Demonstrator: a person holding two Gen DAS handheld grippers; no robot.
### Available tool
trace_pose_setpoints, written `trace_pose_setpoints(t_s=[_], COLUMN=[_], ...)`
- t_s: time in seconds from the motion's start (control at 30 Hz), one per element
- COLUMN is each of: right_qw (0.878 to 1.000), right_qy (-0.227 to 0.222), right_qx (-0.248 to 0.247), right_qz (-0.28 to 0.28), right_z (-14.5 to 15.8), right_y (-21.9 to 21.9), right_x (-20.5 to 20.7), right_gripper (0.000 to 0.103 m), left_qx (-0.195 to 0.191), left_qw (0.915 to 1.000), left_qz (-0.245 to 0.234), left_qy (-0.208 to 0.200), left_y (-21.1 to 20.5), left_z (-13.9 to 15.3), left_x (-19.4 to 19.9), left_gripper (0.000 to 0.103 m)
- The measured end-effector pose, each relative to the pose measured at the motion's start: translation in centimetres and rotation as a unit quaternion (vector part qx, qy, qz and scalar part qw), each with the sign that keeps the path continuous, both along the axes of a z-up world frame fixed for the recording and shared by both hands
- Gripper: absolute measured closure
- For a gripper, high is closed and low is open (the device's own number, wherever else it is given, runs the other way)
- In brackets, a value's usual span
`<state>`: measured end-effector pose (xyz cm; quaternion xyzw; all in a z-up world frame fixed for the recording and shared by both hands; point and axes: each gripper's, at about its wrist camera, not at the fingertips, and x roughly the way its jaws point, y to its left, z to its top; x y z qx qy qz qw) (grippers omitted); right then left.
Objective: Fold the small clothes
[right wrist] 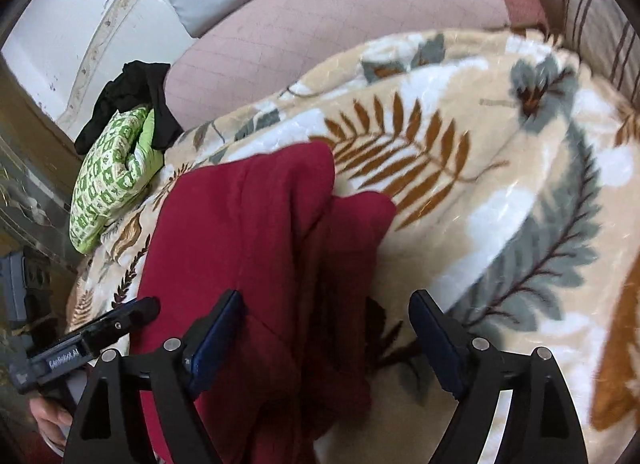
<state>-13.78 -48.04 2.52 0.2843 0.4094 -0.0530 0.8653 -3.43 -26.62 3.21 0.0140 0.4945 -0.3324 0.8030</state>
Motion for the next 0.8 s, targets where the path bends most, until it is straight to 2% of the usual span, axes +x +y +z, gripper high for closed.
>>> trace_pose_setpoints(t_s=[0.1, 0.2, 0.23, 0.27, 0.3, 0.37, 0.43, 0.53, 0.6, 0.73, 0.8], right_qw=[1.0, 1.0, 1.0, 1.0, 0.999, 0.999, 0.998, 0.997, 0.997, 0.995, 0.996], right_qy=[-0.012, -0.011, -0.007, -0.008, -0.011, -0.015, -0.028, -0.049, -0.049, -0.042, -0.04], right_qx=[0.025, 0.01, 0.0, -0.006, -0.004, -0.033, -0.034, -0.029, -0.014, 0.042, 0.031], right_qz=[-0.007, 0.012, 0.017, 0.027, 0.033, 0.03, 0.037, 0.053, 0.061, 0.083, 0.072], right_z=[-0.7, -0.8, -0.8, -0.6, -0.2, 1.2, 2.8, 5.6, 6.5, 5.7, 4.9], right_y=[-0.1, 1.0, 1.4, 2.0, 2.5, 3.4, 4.3, 6.6, 8.1, 11.4, 12.9], right_x=[0.6, 1.5, 1.8, 2.0, 2.1, 1.7, 1.0, -1.0, -2.1, -4.3, -4.9], right_gripper=[0.013, 0.011, 0.016, 0.026, 0.046, 0.057, 0.065, 0.065, 0.066, 0.066, 0.066], left_qx=[0.0, -0.004, -0.005, -0.006, -0.004, 0.004, 0.01, 0.01, 0.018, 0.03, 0.046], left_qw=[1.0, 0.9998, 0.9997, 0.9997, 0.9997, 0.9998, 0.9996, 0.9997, 0.9996, 0.9992, 0.9987], left_qz=[-0.002, -0.002, -0.001, -0.005, -0.011, -0.018, -0.026, -0.02, -0.013, 0.0, 0.003], left_qy=[0.004, 0.022, 0.024, 0.024, 0.02, 0.005, -0.005, -0.009, -0.017, -0.025, -0.023], left_y=[-0.7, -1.0, -1.0, -0.9, -1.0, -0.6, 0.3, 3.3, 5.7, 10.3, 11.4], left_z=[-0.9, -1.6, -1.6, -1.4, -0.9, 0.3, 1.7, 3.6, 4.6, 5.5, 4.8], left_x=[0.1, 0.6, 0.6, 0.4, 0.1, -0.8, -1.9, -3.6, -5.0, -7.8, -8.9], left_gripper=[0.021, 0.021, 0.023, 0.036, 0.041, 0.051, 0.054, 0.054, 0.054, 0.054, 0.054])
